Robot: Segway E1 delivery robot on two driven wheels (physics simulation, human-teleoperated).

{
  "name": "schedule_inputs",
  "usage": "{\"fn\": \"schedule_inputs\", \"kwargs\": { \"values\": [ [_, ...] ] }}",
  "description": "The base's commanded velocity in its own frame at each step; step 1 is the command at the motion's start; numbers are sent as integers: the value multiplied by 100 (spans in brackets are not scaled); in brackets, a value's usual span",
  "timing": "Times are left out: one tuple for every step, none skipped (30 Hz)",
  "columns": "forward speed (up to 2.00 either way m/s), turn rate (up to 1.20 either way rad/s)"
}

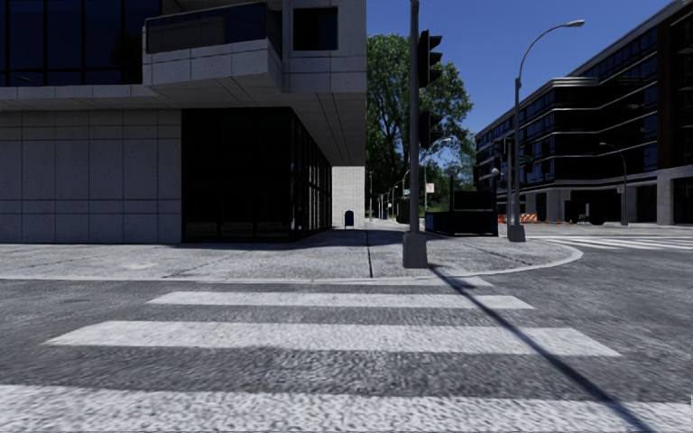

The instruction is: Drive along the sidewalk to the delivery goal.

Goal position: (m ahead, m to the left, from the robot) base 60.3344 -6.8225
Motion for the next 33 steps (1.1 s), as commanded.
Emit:
{"fn": "schedule_inputs", "kwargs": {
  "values": [
    [200, 0],
    [200, 0],
    [200, 0],
    [200, 0],
    [200, 0],
    [200, 0],
    [200, 0],
    [200, 0],
    [200, 0],
    [200, 0],
    [200, 0],
    [200, 0],
    [200, 0],
    [200, 0],
    [200, 0],
    [200, 0],
    [200, 0],
    [200, 0],
    [199, 0],
    [199, 0],
    [199, 0],
    [199, 0],
    [200, 0],
    [200, 0],
    [200, 9],
    [200, 18],
    [200, 22],
    [200, 22],
    [200, 23],
    [200, 24],
    [200, 24],
    [200, 24],
    [200, 24]
  ]
}}
